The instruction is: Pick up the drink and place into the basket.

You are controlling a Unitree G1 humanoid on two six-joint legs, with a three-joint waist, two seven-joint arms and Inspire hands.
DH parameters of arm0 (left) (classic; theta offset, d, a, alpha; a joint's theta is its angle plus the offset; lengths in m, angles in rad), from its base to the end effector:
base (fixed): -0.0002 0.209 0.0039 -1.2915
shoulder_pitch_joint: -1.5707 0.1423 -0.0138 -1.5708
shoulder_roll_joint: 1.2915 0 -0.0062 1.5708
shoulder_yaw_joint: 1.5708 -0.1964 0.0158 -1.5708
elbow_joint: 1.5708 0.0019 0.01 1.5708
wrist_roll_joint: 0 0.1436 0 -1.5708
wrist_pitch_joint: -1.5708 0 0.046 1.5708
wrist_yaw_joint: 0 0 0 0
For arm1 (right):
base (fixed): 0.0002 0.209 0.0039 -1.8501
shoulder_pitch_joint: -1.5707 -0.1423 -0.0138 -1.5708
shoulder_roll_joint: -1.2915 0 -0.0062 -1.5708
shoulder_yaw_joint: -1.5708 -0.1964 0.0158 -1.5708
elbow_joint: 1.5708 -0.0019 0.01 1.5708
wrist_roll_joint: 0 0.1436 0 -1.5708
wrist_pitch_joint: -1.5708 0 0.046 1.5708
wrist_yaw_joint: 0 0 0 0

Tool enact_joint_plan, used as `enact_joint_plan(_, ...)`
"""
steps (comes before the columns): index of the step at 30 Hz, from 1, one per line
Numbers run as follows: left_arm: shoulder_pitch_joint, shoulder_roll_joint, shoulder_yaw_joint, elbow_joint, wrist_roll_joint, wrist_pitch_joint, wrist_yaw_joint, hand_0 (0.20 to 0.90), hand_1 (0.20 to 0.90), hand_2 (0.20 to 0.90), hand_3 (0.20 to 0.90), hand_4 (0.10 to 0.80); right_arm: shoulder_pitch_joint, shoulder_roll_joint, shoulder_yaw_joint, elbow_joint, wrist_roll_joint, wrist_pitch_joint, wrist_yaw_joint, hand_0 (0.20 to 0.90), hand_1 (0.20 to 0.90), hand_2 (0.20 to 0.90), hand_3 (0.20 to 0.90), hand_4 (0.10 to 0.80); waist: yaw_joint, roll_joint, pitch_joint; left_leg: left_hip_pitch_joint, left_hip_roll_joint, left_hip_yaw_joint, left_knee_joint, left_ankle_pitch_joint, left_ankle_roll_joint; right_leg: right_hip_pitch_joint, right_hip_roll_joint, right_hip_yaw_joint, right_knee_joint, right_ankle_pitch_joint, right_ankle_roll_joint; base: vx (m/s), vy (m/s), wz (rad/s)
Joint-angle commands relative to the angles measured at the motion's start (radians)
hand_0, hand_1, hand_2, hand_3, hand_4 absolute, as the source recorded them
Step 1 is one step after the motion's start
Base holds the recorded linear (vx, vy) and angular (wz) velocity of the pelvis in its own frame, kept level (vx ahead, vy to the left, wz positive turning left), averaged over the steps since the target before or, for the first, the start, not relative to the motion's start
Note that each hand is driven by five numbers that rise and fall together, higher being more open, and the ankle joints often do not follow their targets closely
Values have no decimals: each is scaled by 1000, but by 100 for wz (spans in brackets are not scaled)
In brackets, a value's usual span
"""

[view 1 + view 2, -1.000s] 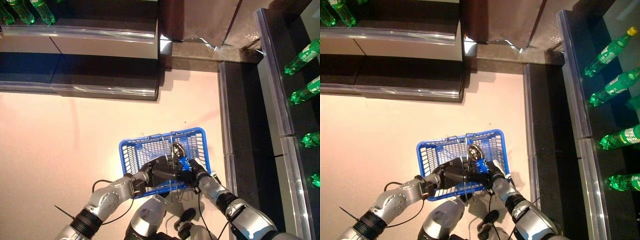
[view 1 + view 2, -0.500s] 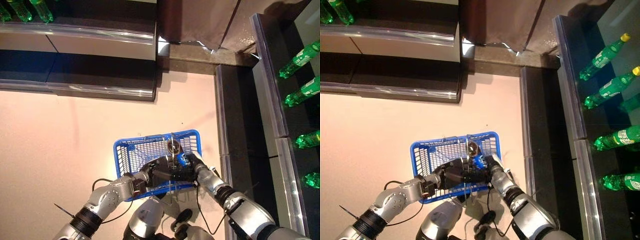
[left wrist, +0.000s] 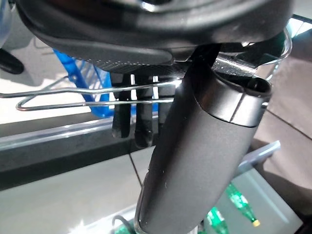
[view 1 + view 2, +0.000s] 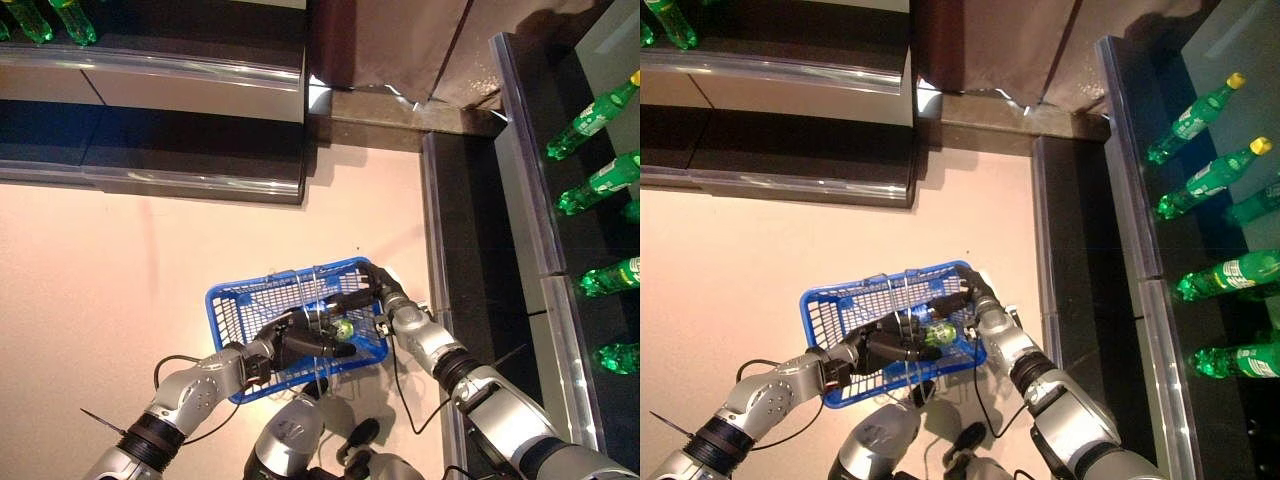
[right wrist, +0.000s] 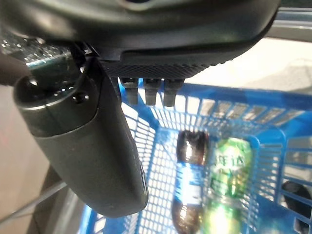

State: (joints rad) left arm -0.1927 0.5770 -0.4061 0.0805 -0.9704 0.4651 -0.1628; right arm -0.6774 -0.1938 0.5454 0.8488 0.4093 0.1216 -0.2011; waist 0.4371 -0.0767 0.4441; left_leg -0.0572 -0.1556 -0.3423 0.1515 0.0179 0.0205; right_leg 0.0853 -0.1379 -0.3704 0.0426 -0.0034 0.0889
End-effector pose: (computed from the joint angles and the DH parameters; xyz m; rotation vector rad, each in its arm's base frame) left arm 0.2268 0.1849 0.0300 -0.3110 0.6075 -0.5522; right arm 0.3130 -0.1068 0.0233 -0.2511 0.3818 0.1676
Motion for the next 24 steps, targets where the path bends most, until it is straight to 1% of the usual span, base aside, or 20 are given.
enact_joint_plan(1,-7,-121,62,-277,-141,-176,-143,300,300,300,200,100,4,8,4,-156,66,-83,-43,900,900,900,900,800,-19,-18,-186,19,29,131,-78,-45,54,-50,-11,46,-28,121,77,-45,-66,-23)
enact_joint_plan(3,20,-113,112,-241,-117,-221,-120,300,300,300,200,100,66,-13,-2,-315,68,-107,-65,900,900,900,900,800,-42,-22,-198,31,37,142,-97,-39,50,-53,-5,61,-33,123,75,-55,-60,-34)
enact_joint_plan(4,42,-107,140,-215,-130,-241,-117,300,300,300,200,100,110,-31,-8,-398,60,-117,-61,900,900,900,900,800,-57,-22,-205,35,41,150,-103,-36,48,-57,-2,71,-33,123,74,-83,-39,-29)
enact_joint_plan(5,62,-113,163,-195,-139,-261,-101,300,300,300,200,100,153,-41,-16,-456,52,-136,-51,900,900,900,900,800,-71,-21,-212,38,46,158,-109,-33,48,-61,2,82,-33,122,73,-59,-14,-17)
enact_joint_plan(6,62,-113,163,-195,-139,-261,-101,300,300,300,200,100,153,-41,-16,-456,52,-136,-51,900,900,900,900,800,-71,-21,-212,38,46,159,-109,-33,48,-61,2,82,-33,122,73,-130,-22,-18)
enact_joint_plan(7,100,-135,207,-116,-127,-335,-69,300,300,300,200,100,254,-69,-52,-570,72,-185,6,900,900,900,900,800,-113,-19,-225,49,57,185,-122,-30,45,-68,10,111,-32,117,69,-126,-22,-20)
enact_joint_plan(8,109,-144,218,-86,-126,-363,-58,300,300,300,200,100,283,-77,-67,-596,76,-194,31,900,900,900,900,800,-128,-19,-230,50,60,195,-124,-29,44,-70,13,121,-32,114,67,-182,-32,-19)
enact_joint_plan(9,126,-168,240,-18,-132,-414,-40,300,300,300,200,100,341,-95,-94,-644,90,-207,78,900,900,900,900,800,-157,-15,-240,57,66,214,-130,-28,41,-71,20,142,-33,108,62,-106,-26,-17)
enact_joint_plan(10,131,-177,250,7,-129,-433,-34,300,300,300,200,100,361,-102,-103,-657,103,-209,95,900,900,900,900,800,-168,-14,-244,59,68,222,-131,-28,40,-71,22,150,-34,105,60,-116,-25,-51)
enact_joint_plan(11,141,-198,271,58,-118,-476,-20,300,300,300,200,100,404,-113,-126,-681,125,-209,128,900,900,900,900,800,-192,-11,-253,64,72,238,-135,-28,37,-70,28,166,-37,100,55,-88,-22,-71)
enact_joint_plan(13,156,-224,306,124,-138,-521,1,300,300,300,200,100,468,-133,-163,-711,168,-204,183,900,900,900,900,800,-228,-4,-267,75,78,264,-147,-24,32,-66,38,190,-46,95,46,-80,-21,-70)
enact_joint_plan(14,166,-246,329,168,-141,-557,24,300,300,300,200,100,507,-139,-191,-716,190,-195,214,900,900,900,900,800,-252,1,-277,85,81,279,-158,-21,28,-62,45,205,-55,92,40,-57,-30,-47)
enact_joint_plan(17,187,-285,368,233,-180,-616,57,300,300,300,200,100,581,-137,-240,-733,243,-180,269,900,900,900,900,800,-293,14,-296,102,84,307,-182,-15,21,-52,57,230,-81,90,29,-52,-15,-45)
enact_joint_plan(20,207,-323,411,294,-188,-649,80,300,300,300,200,100,644,-100,-292,-736,310,-158,328,900,900,900,900,800,-333,22,-312,119,85,332,-203,-14,14,-41,68,251,-105,87,18,-46,-28,-33)
enact_joint_plan(22,225,-337,427,333,-197,-665,84,300,300,300,200,100,681,-81,-316,-749,381,-139,364,900,900,900,900,800,-354,25,-319,127,86,346,-206,-18,11,-37,74,262,-112,84,12,-34,-48,-24)
enact_joint_plan(24,236,-350,445,395,-211,-682,76,300,300,300,200,100,717,-67,-339,-756,447,-135,426,900,900,900,900,800,-379,29,-323,134,86,363,-200,-25,9,-32,79,273,-116,80,6,-23,-36,-18)
